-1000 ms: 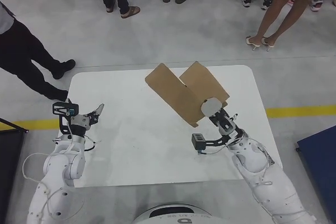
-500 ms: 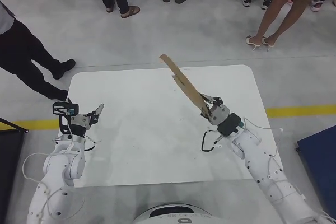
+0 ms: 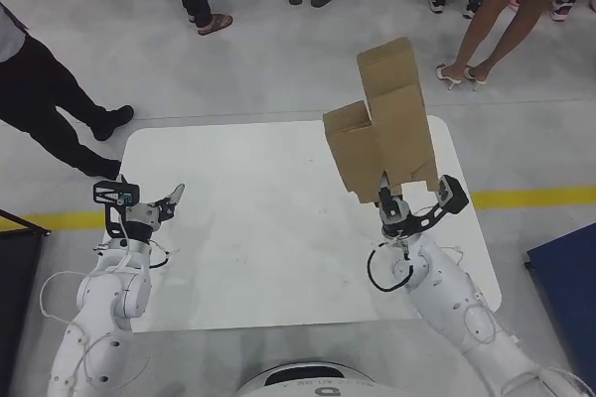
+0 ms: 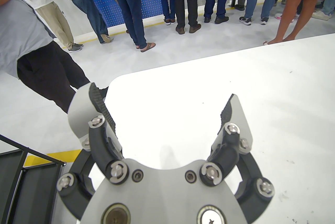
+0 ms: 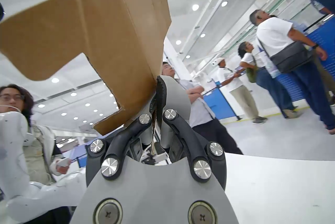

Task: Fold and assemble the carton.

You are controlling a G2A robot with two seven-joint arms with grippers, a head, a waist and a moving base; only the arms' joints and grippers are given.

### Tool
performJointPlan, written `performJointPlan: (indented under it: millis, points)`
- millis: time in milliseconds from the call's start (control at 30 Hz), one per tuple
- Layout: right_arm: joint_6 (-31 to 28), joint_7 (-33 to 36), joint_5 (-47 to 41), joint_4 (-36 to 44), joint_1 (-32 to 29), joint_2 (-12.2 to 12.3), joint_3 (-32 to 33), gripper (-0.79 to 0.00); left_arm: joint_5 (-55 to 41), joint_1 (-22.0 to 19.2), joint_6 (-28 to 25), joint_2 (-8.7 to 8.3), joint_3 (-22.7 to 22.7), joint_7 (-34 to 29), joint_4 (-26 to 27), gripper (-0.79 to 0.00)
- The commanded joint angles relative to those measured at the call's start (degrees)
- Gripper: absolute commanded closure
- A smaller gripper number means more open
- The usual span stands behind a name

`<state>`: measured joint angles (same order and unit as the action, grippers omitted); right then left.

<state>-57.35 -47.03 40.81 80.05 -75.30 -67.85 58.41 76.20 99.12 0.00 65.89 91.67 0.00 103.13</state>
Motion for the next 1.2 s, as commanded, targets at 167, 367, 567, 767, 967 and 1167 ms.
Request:
performJointPlan:
  millis: [167, 367, 567, 767, 967, 1167]
  points:
    - [-0.65, 0.75, 1.49, 5.02, -2.35, -0.10, 1.33, 0.000, 0.00, 0.00, 0.00, 0.00, 0.00, 0.00, 0.00, -0.785]
    - [-0.65, 0.75, 2.48, 5.38, -3.15, -0.21, 2.27, 0.000, 0.00, 0.00, 0.00, 0.00, 0.00, 0.00, 0.00, -0.785]
    - [-0.65, 0.75, 3.03, 4.56, -3.21, -0.48, 2.63, 0.000, 0.00, 0.00, 0.00, 0.00, 0.00, 0.00, 0.00, -0.785]
    - [-0.50, 1.43, 5.52, 3.63, -2.82, -0.68, 3.05, 0.000, 0.00, 0.00, 0.00, 0.00, 0.00, 0.00, 0.00, -0.785]
    - [8.47, 2.64, 17.74, 1.97, -2.82, -0.99, 4.32, 0.000, 0.00, 0.00, 0.00, 0.00, 0.00, 0.00, 0.00, -0.785]
    - [8.79, 2.19, 18.13, 2.05, -2.98, -1.07, 4.15, 0.000, 0.00, 0.00, 0.00, 0.00, 0.00, 0.00, 0.00, -0.785]
